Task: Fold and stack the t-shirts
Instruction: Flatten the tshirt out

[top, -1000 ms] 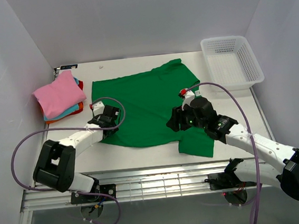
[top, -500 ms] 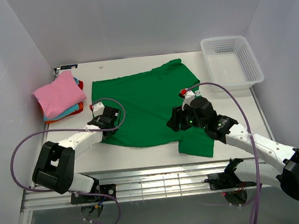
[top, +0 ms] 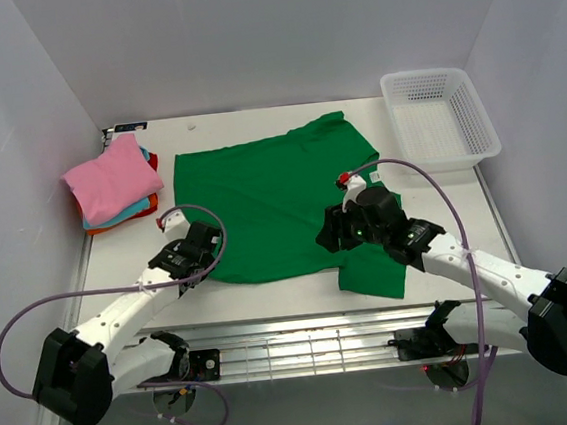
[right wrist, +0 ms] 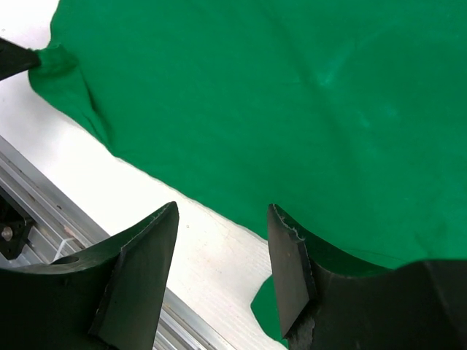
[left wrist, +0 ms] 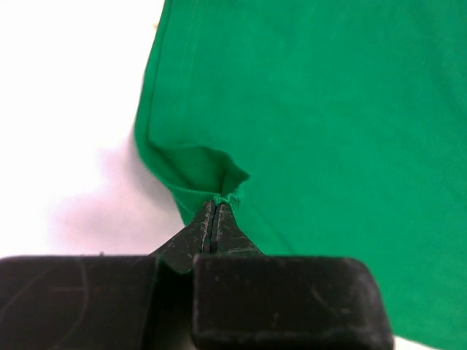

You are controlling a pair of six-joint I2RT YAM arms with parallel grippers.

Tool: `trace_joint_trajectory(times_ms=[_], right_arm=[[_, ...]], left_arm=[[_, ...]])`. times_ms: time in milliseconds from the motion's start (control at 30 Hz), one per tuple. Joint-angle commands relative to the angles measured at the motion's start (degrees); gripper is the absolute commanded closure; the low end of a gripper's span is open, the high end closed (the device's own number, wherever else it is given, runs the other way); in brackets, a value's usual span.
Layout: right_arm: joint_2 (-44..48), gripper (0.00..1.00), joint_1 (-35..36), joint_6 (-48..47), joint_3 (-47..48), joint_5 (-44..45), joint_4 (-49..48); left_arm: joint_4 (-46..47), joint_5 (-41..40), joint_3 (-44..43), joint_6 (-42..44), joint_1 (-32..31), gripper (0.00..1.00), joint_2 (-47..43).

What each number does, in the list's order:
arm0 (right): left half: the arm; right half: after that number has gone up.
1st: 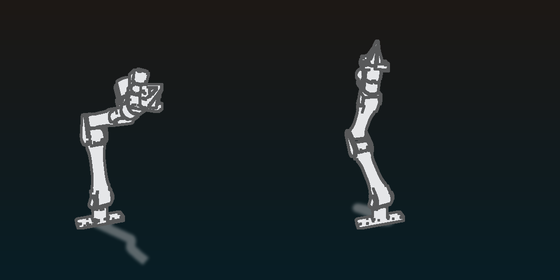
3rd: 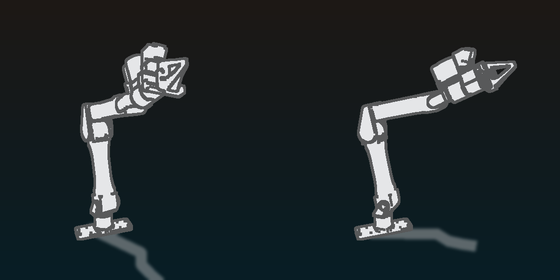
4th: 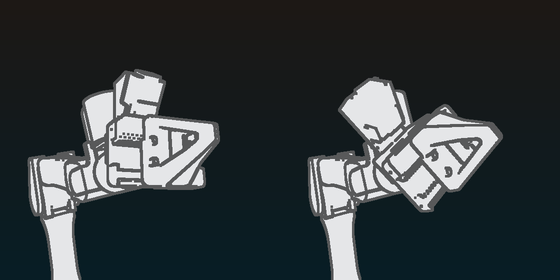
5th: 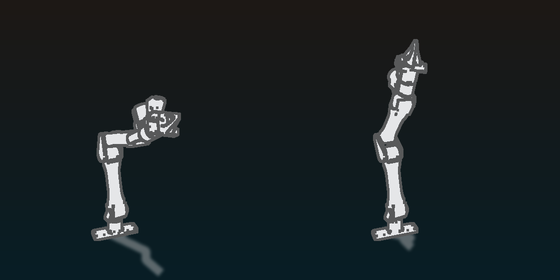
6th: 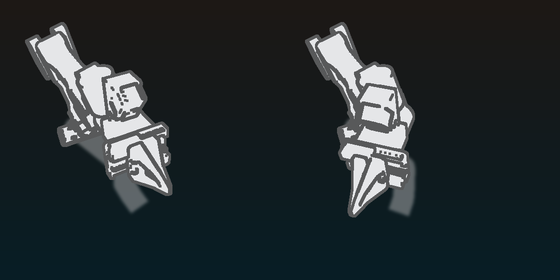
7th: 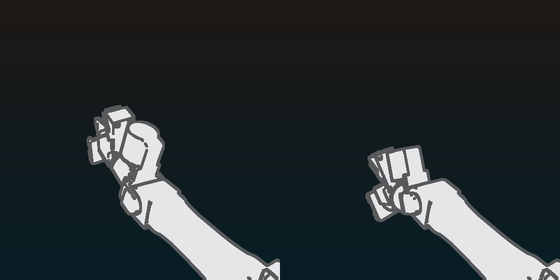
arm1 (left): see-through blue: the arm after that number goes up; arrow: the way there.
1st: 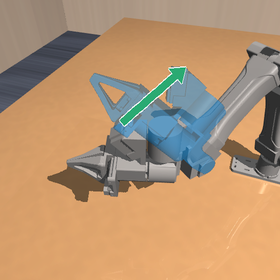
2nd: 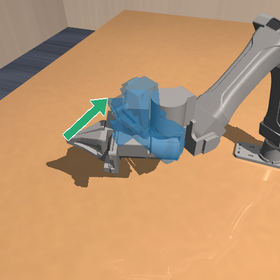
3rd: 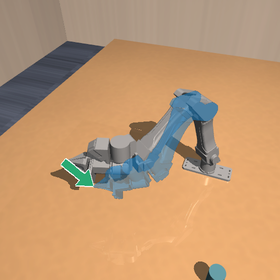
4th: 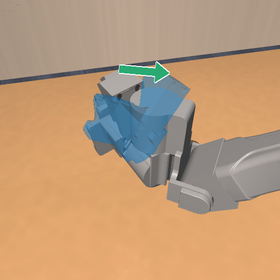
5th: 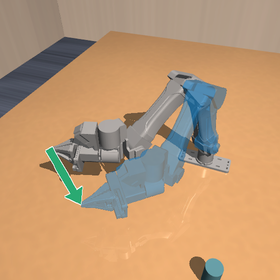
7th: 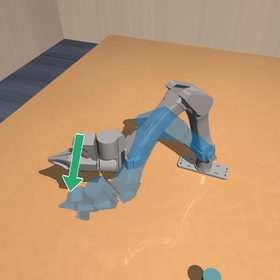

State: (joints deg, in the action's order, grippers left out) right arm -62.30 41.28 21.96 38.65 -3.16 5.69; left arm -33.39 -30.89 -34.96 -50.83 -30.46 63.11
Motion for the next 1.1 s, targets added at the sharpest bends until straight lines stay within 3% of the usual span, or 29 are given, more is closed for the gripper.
trace_joint_trajectory(times_ms=[0, 233, 433, 567, 600, 633, 700, 900, 1033, 1067], right_arm=[[-1.41, 0.42, 0.38, -0.07, 0.37, -1.14, -3.14], [-3.7, 0.42, 0.82, -0.07, 0.63, -2.38, -4.37], [-5.11, 0.42, 0.91, -0.33, 0.55, -2.47, -4.73], [-6.42, 0.42, 0.82, -0.51, 0.63, -2.82, -4.73], [-6.6, 0.42, 0.82, -0.6, 0.63, -2.91, -4.73], [-6.86, 0.42, 0.91, -0.86, 0.63, -2.99, -4.55], [-7.48, 0.41, 0.82, -1.04, 0.72, -3.08, -4.46], [-8.89, 0.4, 0.82, -1.39, 0.72, -2.99, -4.29], [-9.94, 0.41, 0.82, -1.3, 0.98, -2.99, -4.73], [-10.29, 0.4, 0.91, -1.3, 1.16, -2.91, -4.9]], left_arm=[[-6.16, -0.4, 1.65, -5.59, -1.71, 1.0, -3.96], [-17.23, -1.8, -1.25, -13.58, -7.15, 0.99, -6.68], [-29.18, -5.93, -6.43, -25.26, -16.64, 0.91, -10.9], [-32.18, -9.0, -9.68, -27.39, -20.33, 0.83, -10.12], [-32.27, -9.96, -9.86, -27.48, -20.52, 0.8, -9.68], [-32.27, -10.24, -10.21, -27.48, -20.52, 0.58, -9.07], [-32.44, -10.41, -10.91, -27.48, -20.96, 0.36, -6.96], [-33.32, -11.55, -11.88, -30.2, -24.12, 0.38, -4.93], [-33.06, -14.71, -11.88, -30.91, -24.47, 0.47, -3.27], [-32.88, -15.24, -12.23, -31.0, -24.47, 0.53, -2.39]])
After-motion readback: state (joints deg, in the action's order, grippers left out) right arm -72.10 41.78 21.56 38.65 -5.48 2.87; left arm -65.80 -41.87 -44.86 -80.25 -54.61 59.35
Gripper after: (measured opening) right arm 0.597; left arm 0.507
